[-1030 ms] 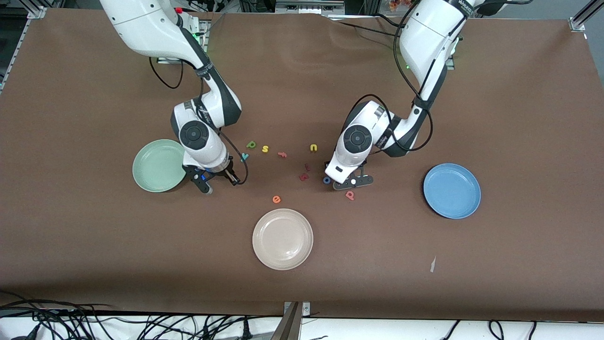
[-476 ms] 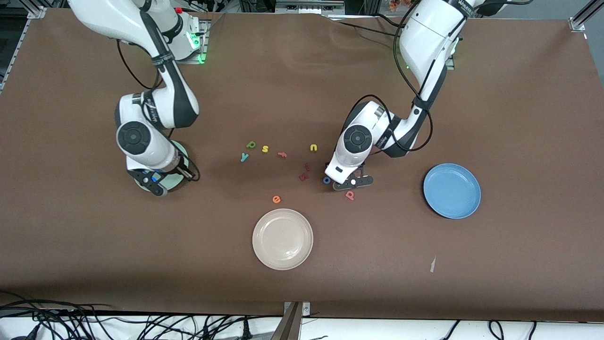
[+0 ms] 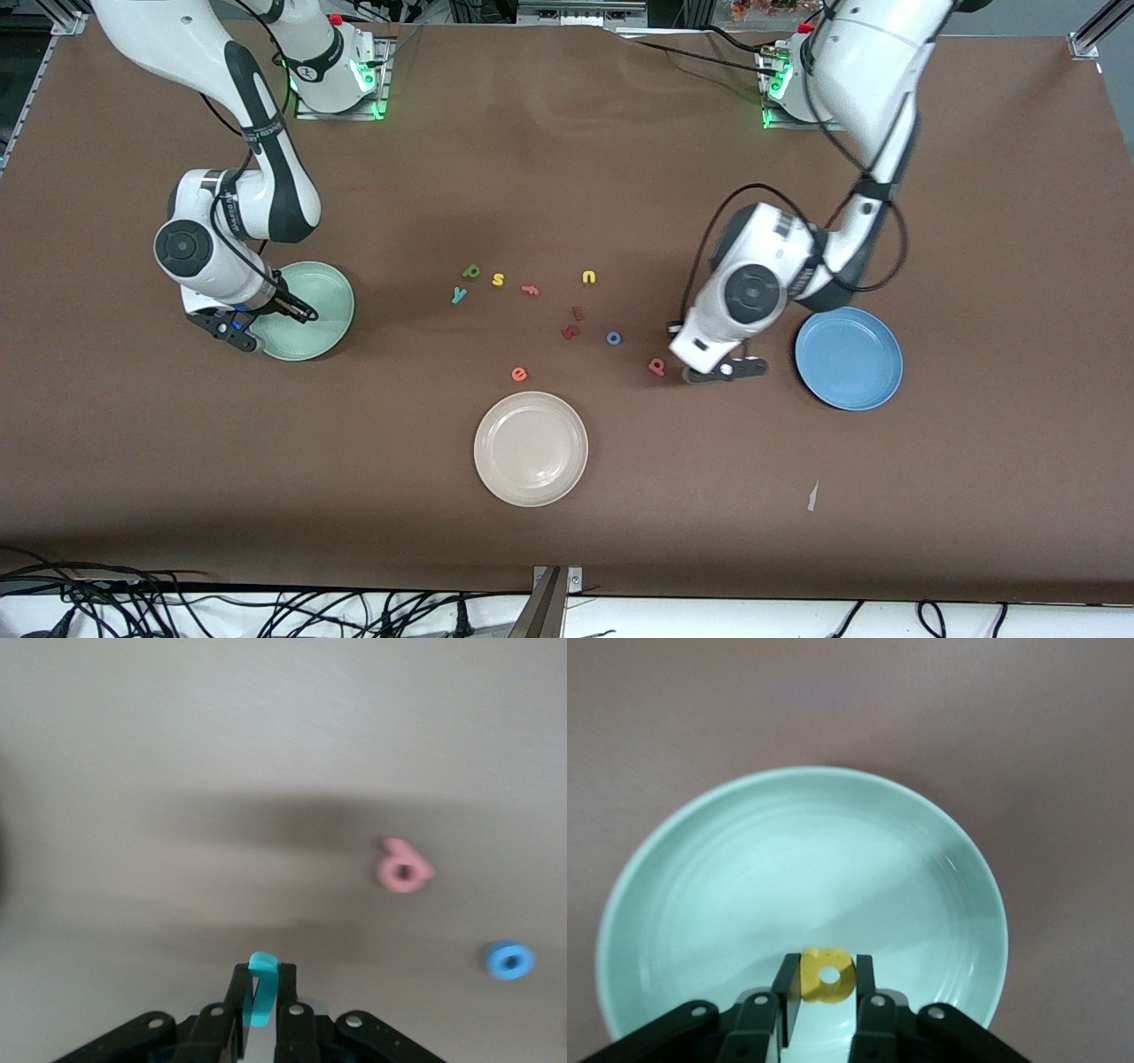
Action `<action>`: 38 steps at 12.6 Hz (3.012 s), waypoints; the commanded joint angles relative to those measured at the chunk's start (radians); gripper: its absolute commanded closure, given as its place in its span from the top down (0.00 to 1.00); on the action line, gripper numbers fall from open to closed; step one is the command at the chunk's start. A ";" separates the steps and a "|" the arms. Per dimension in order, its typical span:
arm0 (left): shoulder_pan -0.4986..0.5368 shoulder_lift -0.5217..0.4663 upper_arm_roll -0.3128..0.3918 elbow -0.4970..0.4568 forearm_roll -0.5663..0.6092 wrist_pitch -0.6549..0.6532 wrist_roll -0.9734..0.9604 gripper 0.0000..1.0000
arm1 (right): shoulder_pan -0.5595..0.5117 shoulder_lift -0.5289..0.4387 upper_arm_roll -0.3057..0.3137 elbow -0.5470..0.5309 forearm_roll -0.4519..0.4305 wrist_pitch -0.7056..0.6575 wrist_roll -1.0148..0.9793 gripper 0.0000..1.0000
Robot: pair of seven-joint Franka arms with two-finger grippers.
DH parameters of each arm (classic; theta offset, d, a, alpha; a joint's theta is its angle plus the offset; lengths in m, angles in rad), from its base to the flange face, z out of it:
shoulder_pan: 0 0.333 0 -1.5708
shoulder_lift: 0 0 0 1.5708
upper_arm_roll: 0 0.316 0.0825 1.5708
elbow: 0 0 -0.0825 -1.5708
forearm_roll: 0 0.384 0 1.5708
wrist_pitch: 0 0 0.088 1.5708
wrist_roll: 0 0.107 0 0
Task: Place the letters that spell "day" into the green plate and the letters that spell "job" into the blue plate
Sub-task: 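Drop the yellow letter on the green plate while the left gripper drops teal, then reach the right gripper to the teal y while the left gripper reaches the pink d, then grasp the teal y with the right gripper while the left gripper grasps the pink d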
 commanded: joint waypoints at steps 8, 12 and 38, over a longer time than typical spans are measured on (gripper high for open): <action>0.318 0.040 -0.004 -0.026 0.156 0.019 0.521 0.02 | 0.023 -0.072 0.197 0.043 0.020 -0.082 0.241 1.00; 0.318 0.046 -0.008 0.014 0.143 0.026 0.496 1.00 | 0.029 0.009 0.309 0.143 0.023 -0.046 0.280 1.00; -0.134 0.240 0.007 0.152 0.011 0.323 -0.898 0.85 | 0.079 0.132 0.415 0.161 0.021 0.003 0.493 0.17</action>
